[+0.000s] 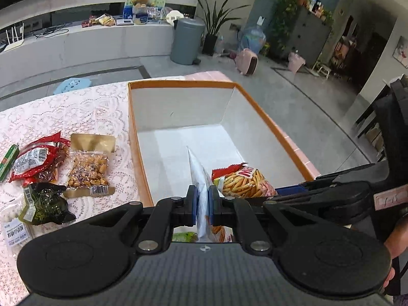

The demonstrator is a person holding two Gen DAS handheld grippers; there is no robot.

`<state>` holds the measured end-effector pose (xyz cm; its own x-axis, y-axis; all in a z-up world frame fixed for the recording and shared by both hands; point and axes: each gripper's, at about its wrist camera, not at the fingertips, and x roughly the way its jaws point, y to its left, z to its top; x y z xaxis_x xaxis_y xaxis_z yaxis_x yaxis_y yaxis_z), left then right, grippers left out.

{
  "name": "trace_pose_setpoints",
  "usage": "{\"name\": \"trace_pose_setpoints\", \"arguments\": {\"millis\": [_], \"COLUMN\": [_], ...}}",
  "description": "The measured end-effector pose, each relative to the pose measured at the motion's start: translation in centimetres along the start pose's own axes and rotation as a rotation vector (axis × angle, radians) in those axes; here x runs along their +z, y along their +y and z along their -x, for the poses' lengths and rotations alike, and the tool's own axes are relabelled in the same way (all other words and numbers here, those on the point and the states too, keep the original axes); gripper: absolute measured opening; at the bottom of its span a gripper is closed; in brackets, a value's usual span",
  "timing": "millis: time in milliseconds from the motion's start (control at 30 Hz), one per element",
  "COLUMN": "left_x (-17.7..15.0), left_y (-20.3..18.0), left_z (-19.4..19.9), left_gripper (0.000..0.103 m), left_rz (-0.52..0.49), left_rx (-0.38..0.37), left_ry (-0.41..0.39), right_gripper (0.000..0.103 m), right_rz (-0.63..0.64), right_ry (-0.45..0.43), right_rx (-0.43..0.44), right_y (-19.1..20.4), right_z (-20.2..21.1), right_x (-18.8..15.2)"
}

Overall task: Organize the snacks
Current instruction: 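Carry both snack packs over the orange box with both tools, then open both tools to drop the two packs into the box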

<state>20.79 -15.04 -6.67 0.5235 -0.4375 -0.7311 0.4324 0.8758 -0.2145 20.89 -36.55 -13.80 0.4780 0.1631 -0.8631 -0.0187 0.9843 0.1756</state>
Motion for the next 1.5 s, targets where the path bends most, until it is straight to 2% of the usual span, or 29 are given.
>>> {"name": "trace_pose_setpoints", "arguments": {"millis": [100,367,667,867,933,1200,1333,1500], "left_x": [0.2,-0.3,-0.2,0.1,0.2,0.5,0.2,-0.6], "left_y": [-0.2,-1.1,-1.3,-1.2,-1.1,-0.7,-0.3,0.1], "left_z": [-1.1,-3.0,-2.6,-1.0,-0.2,4.4,7.0,9.9], "left_gripper": [0.009,0.009,0.013,0.015,0.017,0.021,0.022,0.022], "left_rz": [-0.031,-0.096,-0.112,-0.115,-0.107,-0.078,-0.055,-0.045], "left_rx": [0.042,0.091,0.105,0.114,0.109,0.140,0.200,0.272], "left_ry": [0.020,0.053,0.061,0.014,-0.004,-0.087,-0.142,-0.190], "right_gripper": [0.041,0.042,0.043,0.056,0.063,0.073,0.073,0.074], "right_rz": [0.030,0.086,0.104,0.112,0.116,0.120,0.132,0.140], "right_ry": [0.022,0.089,0.098,0.084,0.073,0.016,-0.050,-0.172], "right_rx": [-0.024,-0.066,-0.098,-0.112,-0.115,-0.127,-0.130,-0.081], "right_y": [0.2,1.3,1.3,1.9,2.2,3.3,4.5,6.3], "right_z": [-1.3,-3.5,-4.4,-3.8,-3.3,-0.9,1.4,4.7], "right_x": [0.3,0.4,0.1,0.1,0.1,-0.2,-0.5,-1.5]}}
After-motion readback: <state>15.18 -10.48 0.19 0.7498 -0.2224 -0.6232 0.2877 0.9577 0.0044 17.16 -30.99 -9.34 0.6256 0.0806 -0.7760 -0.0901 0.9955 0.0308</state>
